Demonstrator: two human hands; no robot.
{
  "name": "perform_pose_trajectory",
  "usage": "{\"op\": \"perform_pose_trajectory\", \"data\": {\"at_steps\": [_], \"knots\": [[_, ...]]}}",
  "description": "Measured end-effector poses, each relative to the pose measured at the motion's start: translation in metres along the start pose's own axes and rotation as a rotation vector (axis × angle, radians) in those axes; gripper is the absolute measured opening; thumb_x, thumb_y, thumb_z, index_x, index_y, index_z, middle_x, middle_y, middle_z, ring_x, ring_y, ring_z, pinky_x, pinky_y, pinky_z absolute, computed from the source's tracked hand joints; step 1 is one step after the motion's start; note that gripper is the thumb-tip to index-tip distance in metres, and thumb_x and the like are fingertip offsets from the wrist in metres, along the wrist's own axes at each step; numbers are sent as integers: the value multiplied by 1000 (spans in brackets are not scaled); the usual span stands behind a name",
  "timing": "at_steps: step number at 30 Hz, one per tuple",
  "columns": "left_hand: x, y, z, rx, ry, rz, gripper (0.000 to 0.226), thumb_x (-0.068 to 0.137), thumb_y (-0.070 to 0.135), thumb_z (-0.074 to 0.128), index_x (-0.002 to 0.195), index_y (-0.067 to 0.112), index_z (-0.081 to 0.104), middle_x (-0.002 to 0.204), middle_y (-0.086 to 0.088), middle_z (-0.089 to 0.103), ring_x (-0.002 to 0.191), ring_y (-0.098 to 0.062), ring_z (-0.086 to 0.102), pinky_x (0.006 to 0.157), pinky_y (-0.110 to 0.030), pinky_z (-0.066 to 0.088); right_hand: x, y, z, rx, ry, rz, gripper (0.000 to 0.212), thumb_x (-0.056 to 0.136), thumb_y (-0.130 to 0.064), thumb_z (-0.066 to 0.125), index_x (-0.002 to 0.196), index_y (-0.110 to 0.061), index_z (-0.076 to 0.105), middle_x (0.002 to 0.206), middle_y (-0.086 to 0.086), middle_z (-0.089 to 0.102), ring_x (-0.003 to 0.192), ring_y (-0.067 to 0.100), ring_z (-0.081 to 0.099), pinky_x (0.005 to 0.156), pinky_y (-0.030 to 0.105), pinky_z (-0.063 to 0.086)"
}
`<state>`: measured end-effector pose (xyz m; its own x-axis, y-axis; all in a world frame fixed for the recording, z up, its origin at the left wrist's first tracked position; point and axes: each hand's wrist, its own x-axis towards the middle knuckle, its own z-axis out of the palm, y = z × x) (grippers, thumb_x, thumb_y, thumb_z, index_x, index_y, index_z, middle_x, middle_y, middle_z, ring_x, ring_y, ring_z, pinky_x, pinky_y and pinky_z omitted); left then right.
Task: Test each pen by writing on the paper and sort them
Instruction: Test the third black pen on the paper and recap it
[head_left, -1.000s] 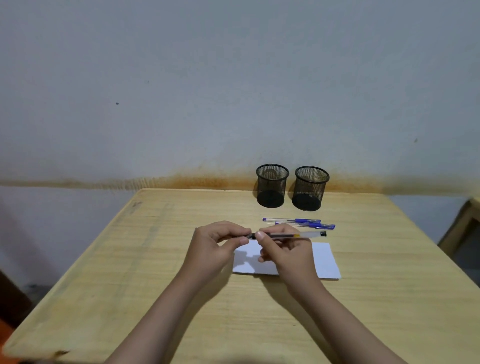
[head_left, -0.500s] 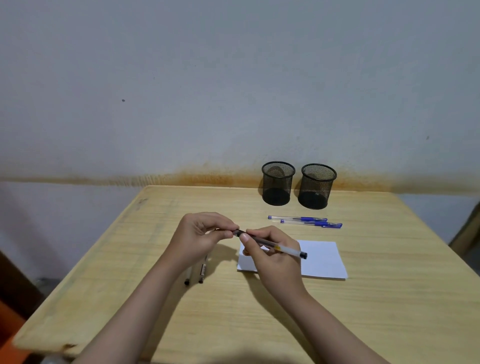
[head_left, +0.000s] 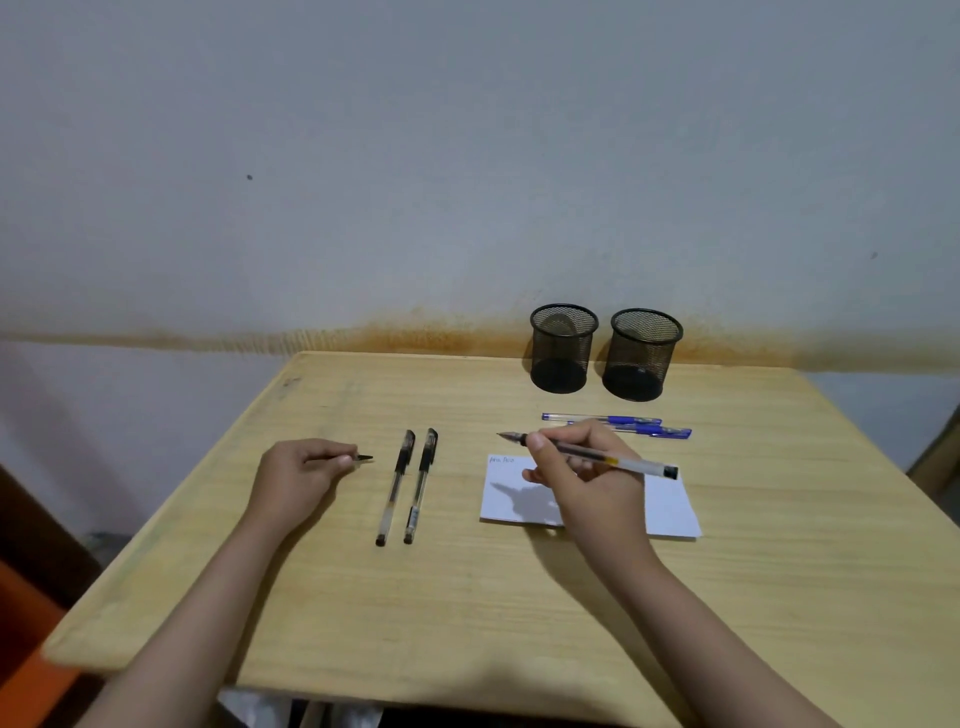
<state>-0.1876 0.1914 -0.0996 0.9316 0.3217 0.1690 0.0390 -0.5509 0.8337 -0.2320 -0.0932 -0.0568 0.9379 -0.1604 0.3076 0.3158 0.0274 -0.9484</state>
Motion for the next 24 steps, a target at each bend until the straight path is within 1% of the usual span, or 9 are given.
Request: {"op": "perform_pose_trajectory", "data": {"at_steps": [5,10,12,14,18,20,21,22,24], "knots": [[-2,-5,2,32,-54,44,19,79,3,69,96,10,74,96,-6,73,87,-9,62,75,-10,40,2,5,-5,-35,13,56,7,83,-11,71,78,-12,66,74,2,72,67,8,70,69,25,58],[-3,-4,-3,-18,-152,21,28,79,4,69,104,17,70,106,-1,71,99,-6,62,89,-20,44,8,9,-13,-37,22,86,8,83,-12,71,77,-15,67,67,-13,72,65,6,70,65,17,56],[-7,2,-4,-95,-161,-4,32,80,2,67,109,14,67,110,-3,70,103,-7,62,96,-27,46,12,10,-17,-31,30,92,7,83,-12,71,78,-14,66,66,-14,72,66,5,70,64,15,55],[-12,10,0,-104,-134,6,33,83,6,66,114,15,65,114,1,66,109,-8,58,98,-27,42,17,11,-21,-16,48,102,6,83,-11,71,79,-12,66,66,-10,72,66,6,70,62,14,55],[-37,40,28,-146,-83,140,28,84,15,66,110,23,67,118,13,60,109,2,54,91,-19,43,30,16,-26,-11,74,137,5,83,-8,70,79,-8,67,70,-3,70,62,8,67,56,13,51],[-52,51,47,-135,-161,289,29,82,15,68,110,21,67,120,9,60,110,12,52,93,-7,39,37,22,-27,-25,79,181,6,84,-9,70,79,-8,67,71,1,68,63,11,65,55,13,52],[-58,55,56,-85,-225,356,32,82,22,68,114,23,64,124,9,57,113,16,47,93,-3,35,41,25,-27,-33,83,210,6,84,-10,70,79,-7,67,70,1,67,62,11,64,54,14,52],[-63,56,65,-15,-289,404,39,81,35,64,119,26,61,129,11,52,118,15,43,96,-5,32,44,29,-26,-44,87,239,7,84,-11,71,81,-5,68,70,2,67,61,10,64,53,14,52],[-68,55,80,146,-373,460,52,81,51,51,128,30,51,139,12,42,129,4,35,106,-19,30,50,35,-23,-90,82,283,9,84,-13,71,84,-4,68,70,2,67,55,5,64,51,14,52]]}}
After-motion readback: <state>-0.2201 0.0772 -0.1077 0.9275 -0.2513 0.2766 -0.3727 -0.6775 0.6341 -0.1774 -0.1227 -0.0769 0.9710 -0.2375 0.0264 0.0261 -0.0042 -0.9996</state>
